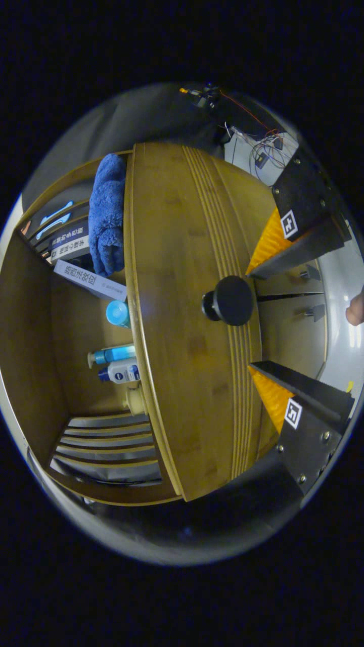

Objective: Pull open the drawer, take out the items inside it, and place them on the countertop above the cabinet.

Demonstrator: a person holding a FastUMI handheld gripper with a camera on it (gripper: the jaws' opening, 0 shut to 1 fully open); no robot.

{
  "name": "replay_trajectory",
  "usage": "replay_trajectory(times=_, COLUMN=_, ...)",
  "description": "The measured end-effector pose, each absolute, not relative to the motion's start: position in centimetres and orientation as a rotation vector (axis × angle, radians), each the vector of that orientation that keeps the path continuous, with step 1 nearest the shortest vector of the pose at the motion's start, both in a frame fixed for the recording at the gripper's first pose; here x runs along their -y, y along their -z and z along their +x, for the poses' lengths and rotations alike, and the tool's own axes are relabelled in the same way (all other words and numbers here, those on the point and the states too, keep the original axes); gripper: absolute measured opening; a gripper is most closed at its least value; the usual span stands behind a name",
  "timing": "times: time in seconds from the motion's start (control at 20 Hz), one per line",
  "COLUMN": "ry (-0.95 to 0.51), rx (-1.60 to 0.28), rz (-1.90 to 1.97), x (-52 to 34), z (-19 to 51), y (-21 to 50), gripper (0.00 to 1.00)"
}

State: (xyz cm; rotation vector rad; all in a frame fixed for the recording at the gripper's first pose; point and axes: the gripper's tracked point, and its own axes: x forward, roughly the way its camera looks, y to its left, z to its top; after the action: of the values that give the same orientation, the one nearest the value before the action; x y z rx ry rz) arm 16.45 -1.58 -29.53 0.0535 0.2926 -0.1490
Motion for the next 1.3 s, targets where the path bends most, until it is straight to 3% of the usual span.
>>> replay_trajectory(times=0.35, ry=0.158, rx=-0.265, rz=-0.04, x=1.9, z=10.9, y=23.0, gripper=0.99)
replay_trajectory(times=0.9, ry=0.165, rx=-0.054, rz=-0.147, x=2.4, z=2.1, y=6.0, gripper=0.99)
replay_trajectory(times=1.3, ry=0.105, rx=0.01, rz=-0.071, x=0.7, z=-2.4, y=-0.7, gripper=0.99)
